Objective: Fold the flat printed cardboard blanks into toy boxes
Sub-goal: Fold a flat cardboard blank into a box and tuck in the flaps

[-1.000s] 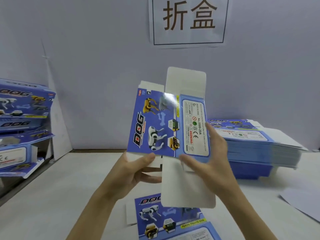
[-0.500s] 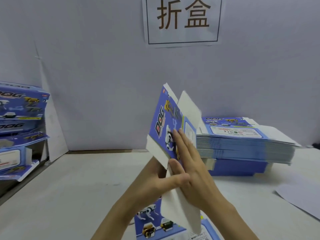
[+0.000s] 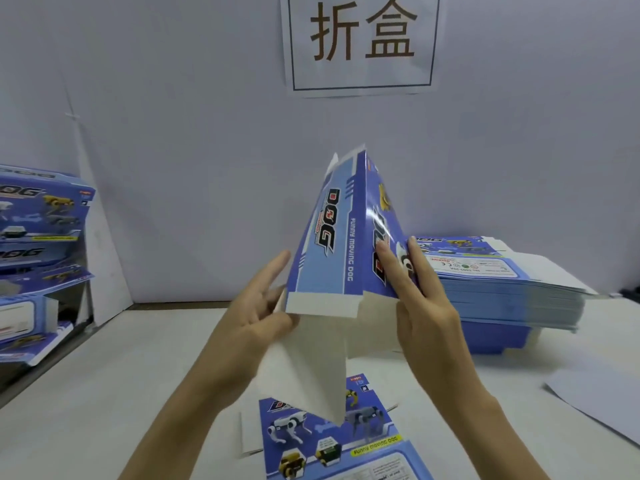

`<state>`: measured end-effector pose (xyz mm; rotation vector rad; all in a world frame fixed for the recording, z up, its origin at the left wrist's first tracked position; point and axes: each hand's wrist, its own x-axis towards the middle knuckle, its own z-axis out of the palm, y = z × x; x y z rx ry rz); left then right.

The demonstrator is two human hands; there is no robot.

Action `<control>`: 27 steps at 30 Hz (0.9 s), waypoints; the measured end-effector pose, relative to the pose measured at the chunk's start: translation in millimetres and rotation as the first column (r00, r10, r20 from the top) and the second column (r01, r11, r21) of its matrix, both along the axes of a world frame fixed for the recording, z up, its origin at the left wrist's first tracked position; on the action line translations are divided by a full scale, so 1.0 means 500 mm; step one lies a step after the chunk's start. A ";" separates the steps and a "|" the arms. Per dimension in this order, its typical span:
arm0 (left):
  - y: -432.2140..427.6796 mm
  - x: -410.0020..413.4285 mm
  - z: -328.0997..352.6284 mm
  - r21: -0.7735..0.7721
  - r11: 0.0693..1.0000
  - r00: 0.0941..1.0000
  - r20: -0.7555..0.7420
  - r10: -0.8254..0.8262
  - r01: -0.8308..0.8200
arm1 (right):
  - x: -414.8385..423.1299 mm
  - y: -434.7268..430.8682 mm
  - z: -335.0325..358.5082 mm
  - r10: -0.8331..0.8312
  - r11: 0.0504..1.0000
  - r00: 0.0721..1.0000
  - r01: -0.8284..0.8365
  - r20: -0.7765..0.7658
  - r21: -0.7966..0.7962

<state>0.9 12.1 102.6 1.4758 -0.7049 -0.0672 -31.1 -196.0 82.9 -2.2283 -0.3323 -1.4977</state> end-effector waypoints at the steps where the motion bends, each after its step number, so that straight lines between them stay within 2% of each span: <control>1: 0.003 -0.003 0.007 -0.033 0.999 0.999 -0.022 -0.033 0.032 | 0.003 -0.001 -0.003 -0.007 1.000 0.999 0.006 0.038 0.022; 3: 0.000 -0.009 0.014 -0.109 0.982 0.981 -0.105 -0.165 0.153 | 0.008 0.002 -0.004 0.002 0.998 0.998 -0.006 0.063 0.070; 5: -0.018 -0.020 0.012 -0.137 0.964 0.950 -0.186 -0.252 0.229 | 0.008 0.011 -0.007 0.048 0.998 0.997 -0.050 0.067 0.026; 8: -0.047 -0.029 0.001 -0.142 0.989 0.944 -0.319 -0.085 0.041 | 0.003 0.035 -0.014 0.211 0.969 0.977 -0.204 0.040 -0.137; 10: -0.051 -0.026 -0.005 -0.123 0.991 0.925 -0.381 0.006 -0.057 | 0.000 0.039 -0.011 0.270 0.949 0.963 -0.266 0.003 -0.171; 13: -0.037 -0.012 -0.007 -0.144 0.965 0.907 -0.396 0.146 -0.218 | -0.004 0.018 0.004 0.284 0.939 0.956 -0.294 -0.078 -0.181; 14: -0.033 -0.004 -0.009 -0.142 0.948 0.897 -0.389 0.210 -0.283 | -0.009 0.009 0.011 0.363 0.919 0.915 -0.383 -0.178 -0.096; 15: -0.030 0.005 -0.013 -0.131 0.931 0.887 -0.373 0.271 -0.340 | -0.015 0.002 0.018 0.499 0.864 0.820 -0.496 -0.281 0.085; 16: -0.027 0.011 -0.016 -0.117 0.918 0.880 -0.354 0.318 -0.379 | -0.021 -0.002 0.024 0.641 0.767 0.692 -0.570 -0.332 0.294; 17: -0.024 0.014 -0.017 -0.105 0.913 0.878 -0.337 0.340 -0.394 | -0.023 -0.005 0.028 0.758 0.647 0.576 -0.598 -0.308 0.473; 18: -0.020 0.017 -0.020 -0.095 0.916 0.882 -0.326 0.341 -0.390 | -0.022 -0.009 0.030 0.813 0.560 0.521 -0.582 -0.259 0.589; 20: -0.011 0.021 -0.023 -0.081 0.944 0.909 -0.308 0.282 -0.320 | -0.014 -0.022 0.031 0.840 0.458 0.508 -0.473 -0.192 0.753; 22: -0.004 0.020 -0.025 -0.061 0.983 0.942 -0.301 0.148 -0.174 | -0.006 -0.030 0.032 0.853 0.405 0.488 -0.389 -0.188 0.828; 24: 0.006 0.021 -0.025 -0.002 0.999 0.954 -0.298 0.042 -0.045 | -0.005 -0.033 0.034 0.894 0.304 0.425 -0.337 -0.144 0.891; 25: 0.012 0.024 -0.024 0.026 1.000 0.957 -0.289 0.013 -0.006 | -0.008 -0.035 0.034 0.893 0.292 0.430 -0.333 -0.131 0.897; 27: 0.021 0.025 -0.018 0.031 0.999 0.969 -0.247 -0.011 0.019 | -0.007 -0.038 0.029 0.821 0.400 0.545 -0.340 -0.168 0.851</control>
